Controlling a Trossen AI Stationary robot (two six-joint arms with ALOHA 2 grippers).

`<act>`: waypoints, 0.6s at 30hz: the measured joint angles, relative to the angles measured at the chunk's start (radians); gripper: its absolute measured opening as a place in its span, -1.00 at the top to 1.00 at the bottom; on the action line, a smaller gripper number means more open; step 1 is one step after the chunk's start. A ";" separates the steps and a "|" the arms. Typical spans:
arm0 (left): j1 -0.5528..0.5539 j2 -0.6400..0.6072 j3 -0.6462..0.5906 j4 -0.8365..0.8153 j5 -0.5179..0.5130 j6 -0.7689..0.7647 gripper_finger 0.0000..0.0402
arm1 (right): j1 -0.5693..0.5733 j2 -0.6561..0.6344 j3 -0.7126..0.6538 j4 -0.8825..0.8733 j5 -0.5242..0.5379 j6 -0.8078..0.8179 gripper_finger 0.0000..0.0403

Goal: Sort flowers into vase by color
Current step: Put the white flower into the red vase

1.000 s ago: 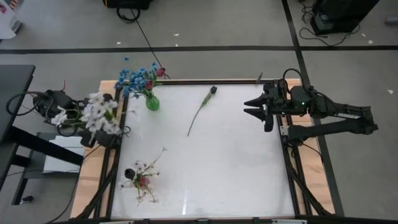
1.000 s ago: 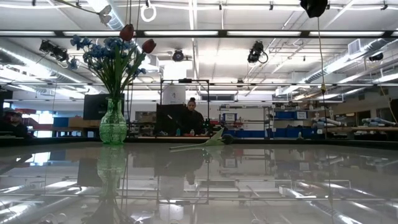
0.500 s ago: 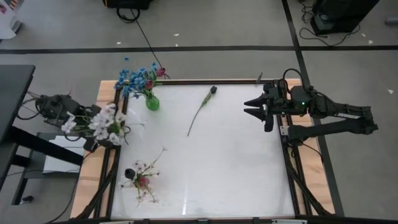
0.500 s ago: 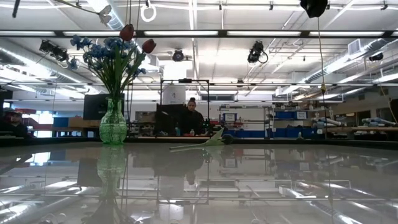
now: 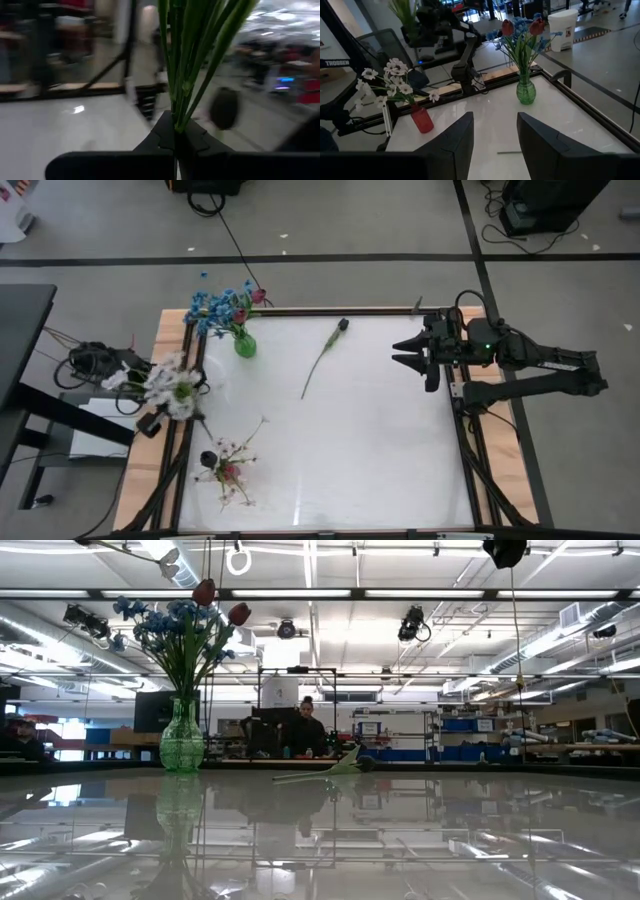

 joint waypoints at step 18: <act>-0.129 -0.018 -0.327 0.470 0.197 -0.016 0.99 | 0.000 0.000 0.000 0.000 0.000 0.000 0.21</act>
